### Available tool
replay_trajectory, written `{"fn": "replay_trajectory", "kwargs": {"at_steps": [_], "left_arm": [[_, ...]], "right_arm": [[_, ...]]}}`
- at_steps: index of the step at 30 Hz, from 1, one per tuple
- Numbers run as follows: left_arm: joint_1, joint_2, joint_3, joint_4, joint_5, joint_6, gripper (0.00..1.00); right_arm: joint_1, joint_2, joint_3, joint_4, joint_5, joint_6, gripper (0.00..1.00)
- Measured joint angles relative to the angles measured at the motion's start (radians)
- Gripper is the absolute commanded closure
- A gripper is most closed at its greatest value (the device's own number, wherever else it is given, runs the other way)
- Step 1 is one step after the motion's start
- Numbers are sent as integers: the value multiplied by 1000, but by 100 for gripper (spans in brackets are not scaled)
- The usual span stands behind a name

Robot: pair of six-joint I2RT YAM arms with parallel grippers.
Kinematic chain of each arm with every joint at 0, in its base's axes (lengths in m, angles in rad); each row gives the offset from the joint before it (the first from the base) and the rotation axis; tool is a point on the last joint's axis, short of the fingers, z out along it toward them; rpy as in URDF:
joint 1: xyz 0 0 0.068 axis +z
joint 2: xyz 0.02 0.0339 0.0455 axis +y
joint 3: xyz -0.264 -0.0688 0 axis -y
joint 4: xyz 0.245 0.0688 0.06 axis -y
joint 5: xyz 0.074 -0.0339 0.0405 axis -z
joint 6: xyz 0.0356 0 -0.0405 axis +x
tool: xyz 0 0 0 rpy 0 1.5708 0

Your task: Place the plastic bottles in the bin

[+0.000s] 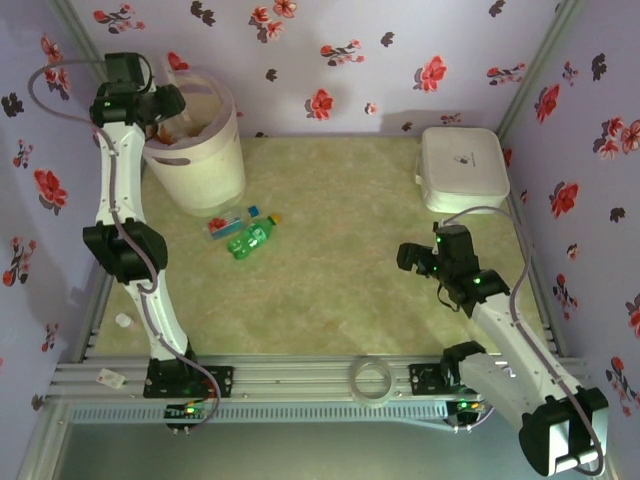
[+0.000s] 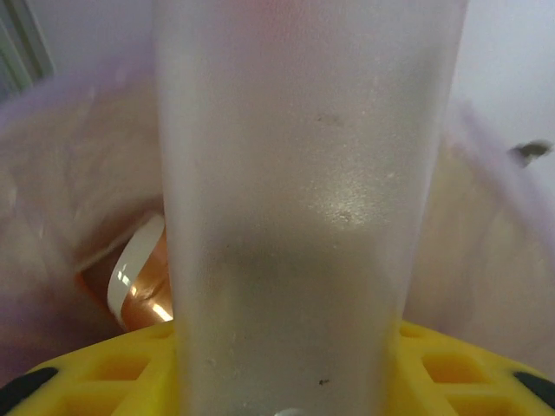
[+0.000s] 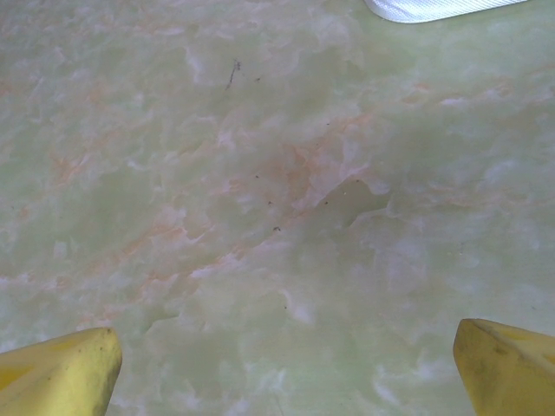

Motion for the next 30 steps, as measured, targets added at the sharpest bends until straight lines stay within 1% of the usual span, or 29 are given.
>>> {"fn": "replay_trajectory", "kwargs": {"at_steps": [6, 11, 12, 13, 15, 17, 19, 21, 22, 24, 30], "left_arm": [[-13, 2, -13, -89, -19, 61, 68], [-31, 1, -71, -105, -37, 84, 68], [-33, 2, -79, -107, -37, 89, 66], [-35, 2, -83, -106, -37, 93, 61], [-40, 1, -90, -101, -37, 98, 55], [-41, 1, -104, -90, -37, 98, 45], [-43, 1, -117, -77, -34, 105, 30], [-44, 1, -120, -74, -33, 103, 18], [-44, 1, -120, -72, -31, 108, 14], [-44, 1, -120, -72, -28, 112, 11], [-44, 1, -93, -56, -26, 116, 11]], "right_arm": [[0, 6, 0, 2, 0, 0, 1], [0, 18, -10, 26, 0, 0, 1], [0, 21, -12, 31, 0, 0, 1], [0, 24, -13, 32, -1, 0, 1], [0, 28, -13, 39, -1, 0, 1], [0, 28, -13, 45, -1, 0, 1], [0, 29, -13, 46, -1, 0, 1], [0, 29, -13, 46, -1, 0, 1], [0, 29, -13, 46, -1, 0, 1], [0, 30, -13, 46, -1, 0, 1], [0, 35, -13, 46, -1, 0, 1]]}}
